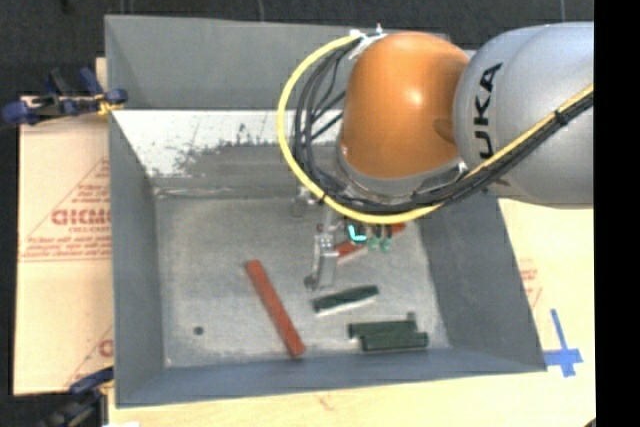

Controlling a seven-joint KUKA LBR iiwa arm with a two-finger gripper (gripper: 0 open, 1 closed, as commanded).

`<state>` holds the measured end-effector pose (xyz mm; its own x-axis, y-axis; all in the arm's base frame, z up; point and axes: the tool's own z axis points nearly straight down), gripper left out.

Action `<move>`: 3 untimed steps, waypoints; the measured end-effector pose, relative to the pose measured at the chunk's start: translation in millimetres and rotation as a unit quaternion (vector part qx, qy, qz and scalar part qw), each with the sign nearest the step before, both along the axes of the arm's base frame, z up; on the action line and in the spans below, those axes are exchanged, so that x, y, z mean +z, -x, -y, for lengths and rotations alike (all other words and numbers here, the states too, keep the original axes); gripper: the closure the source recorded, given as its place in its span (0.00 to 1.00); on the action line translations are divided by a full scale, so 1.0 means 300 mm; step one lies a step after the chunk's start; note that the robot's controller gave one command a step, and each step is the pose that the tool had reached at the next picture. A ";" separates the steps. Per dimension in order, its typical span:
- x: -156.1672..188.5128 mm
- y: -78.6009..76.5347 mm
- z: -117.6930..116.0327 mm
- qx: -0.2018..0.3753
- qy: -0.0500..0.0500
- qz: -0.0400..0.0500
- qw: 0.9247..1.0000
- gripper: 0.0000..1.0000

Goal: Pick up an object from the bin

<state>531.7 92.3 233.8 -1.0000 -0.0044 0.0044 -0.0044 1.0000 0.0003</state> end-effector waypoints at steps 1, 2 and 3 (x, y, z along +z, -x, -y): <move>0.013 -0.005 0.002 -0.001 0.000 0.004 1.000 0.00; -0.152 0.040 0.013 -0.002 -0.001 0.007 1.000 0.00; -0.339 0.054 0.094 0.058 0.000 0.004 0.998 0.00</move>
Offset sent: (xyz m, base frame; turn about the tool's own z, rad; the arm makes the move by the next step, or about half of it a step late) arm -0.0385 -0.0085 -0.1313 0.0137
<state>515.5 64.1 132.0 -0.9926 -0.1210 -0.0044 -0.1210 0.9926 -0.0003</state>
